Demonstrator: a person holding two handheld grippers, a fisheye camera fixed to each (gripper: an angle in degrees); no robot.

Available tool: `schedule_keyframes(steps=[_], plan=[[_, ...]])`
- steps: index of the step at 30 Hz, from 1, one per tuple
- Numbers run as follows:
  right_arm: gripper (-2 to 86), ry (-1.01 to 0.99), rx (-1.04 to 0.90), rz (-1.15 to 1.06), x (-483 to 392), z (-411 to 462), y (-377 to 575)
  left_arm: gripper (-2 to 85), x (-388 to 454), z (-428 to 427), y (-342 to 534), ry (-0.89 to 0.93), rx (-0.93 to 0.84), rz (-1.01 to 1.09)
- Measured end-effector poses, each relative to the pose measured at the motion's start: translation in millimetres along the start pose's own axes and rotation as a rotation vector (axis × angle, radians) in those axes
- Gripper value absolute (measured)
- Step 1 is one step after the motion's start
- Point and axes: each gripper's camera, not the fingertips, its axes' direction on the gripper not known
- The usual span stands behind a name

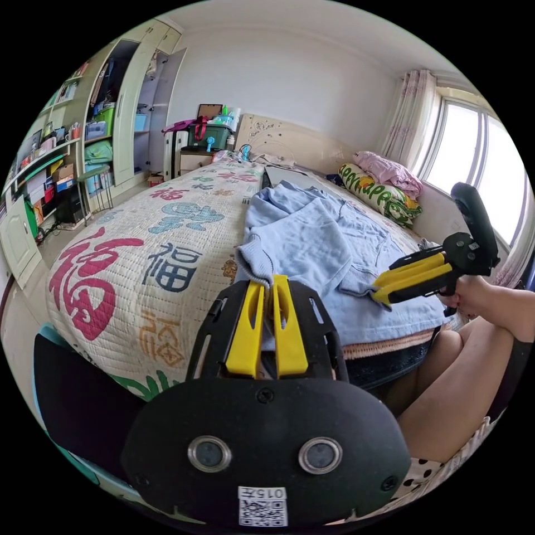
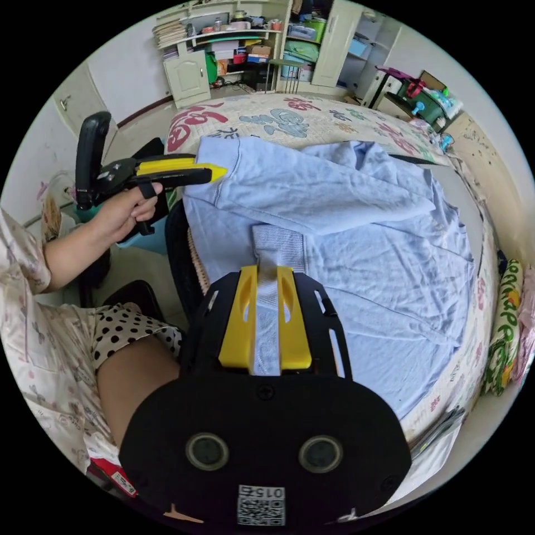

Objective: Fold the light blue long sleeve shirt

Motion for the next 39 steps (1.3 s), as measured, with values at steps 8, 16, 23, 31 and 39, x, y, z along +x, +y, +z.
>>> schedule_keyframes(steps=[8, 16, 23, 31, 39], plan=[[1.6, -0.233, 0.120, 0.234, 109.1, -144.1, -72.8, 0.9, 21.6, -17.1, -72.4, 0.151, -0.034, 0.167], [1.3, -0.006, 0.311, 0.653, 394.0, -449.8, -43.8, 2.4, -43.9, -57.5, -332.4, -0.159, 0.015, 0.316], [3.4, 0.532, 0.646, 1.220, 520.4, -669.3, 78.5, 10.6, -104.6, -60.2, -374.5, -0.486, 0.182, -0.117], [7.6, -0.083, 0.441, 0.907, 418.3, -608.8, 86.8, 10.7, -53.6, -24.8, -206.7, 0.003, -0.116, -0.086], [10.2, -0.258, 0.233, 0.837, 327.4, -619.5, 87.4, 10.8, -27.2, -32.7, -118.7, 0.159, -0.334, -0.138]])
